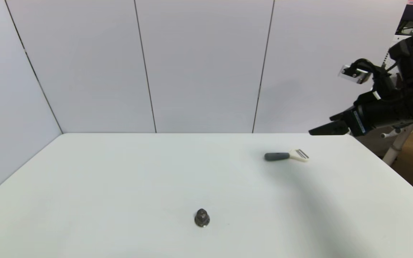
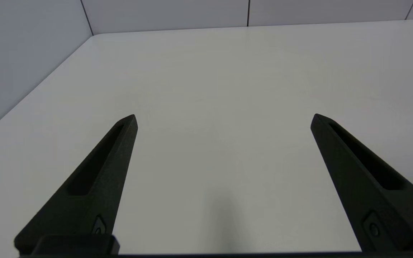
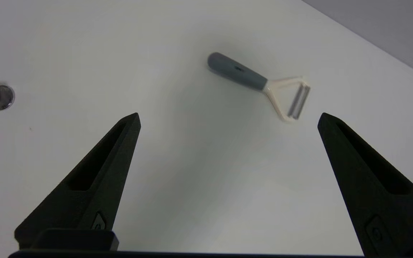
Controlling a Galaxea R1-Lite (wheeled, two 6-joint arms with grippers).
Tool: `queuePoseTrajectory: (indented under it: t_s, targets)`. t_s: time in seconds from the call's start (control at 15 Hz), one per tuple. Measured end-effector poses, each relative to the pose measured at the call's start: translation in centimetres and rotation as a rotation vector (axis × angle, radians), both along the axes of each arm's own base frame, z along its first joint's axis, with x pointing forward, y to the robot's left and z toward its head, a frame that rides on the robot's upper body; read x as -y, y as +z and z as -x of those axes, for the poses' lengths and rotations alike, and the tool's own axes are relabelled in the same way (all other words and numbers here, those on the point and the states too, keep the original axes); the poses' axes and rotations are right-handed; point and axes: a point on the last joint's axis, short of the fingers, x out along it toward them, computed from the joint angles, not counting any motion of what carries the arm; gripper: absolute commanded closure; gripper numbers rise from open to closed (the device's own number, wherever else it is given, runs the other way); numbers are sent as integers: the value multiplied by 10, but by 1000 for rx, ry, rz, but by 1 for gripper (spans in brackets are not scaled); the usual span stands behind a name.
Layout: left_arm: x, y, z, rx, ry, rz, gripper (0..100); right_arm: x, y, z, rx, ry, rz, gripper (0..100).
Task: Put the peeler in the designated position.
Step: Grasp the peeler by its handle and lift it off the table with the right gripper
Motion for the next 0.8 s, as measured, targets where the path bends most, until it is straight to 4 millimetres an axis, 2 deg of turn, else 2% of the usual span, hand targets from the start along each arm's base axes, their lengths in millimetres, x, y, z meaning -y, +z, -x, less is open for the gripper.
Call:
queuePoseTrajectory:
  t_s: [0.33,0.6,0.8]
  targets:
    - [0,0,0,0,0,1,0,2,-33,-54,57,277,44,0]
    - [0,0,0,0,0,1,0,13,-68,-74,117,522,62,0]
    - [0,0,0,0,0,1,0,21,-87,-92,154,638,118,0]
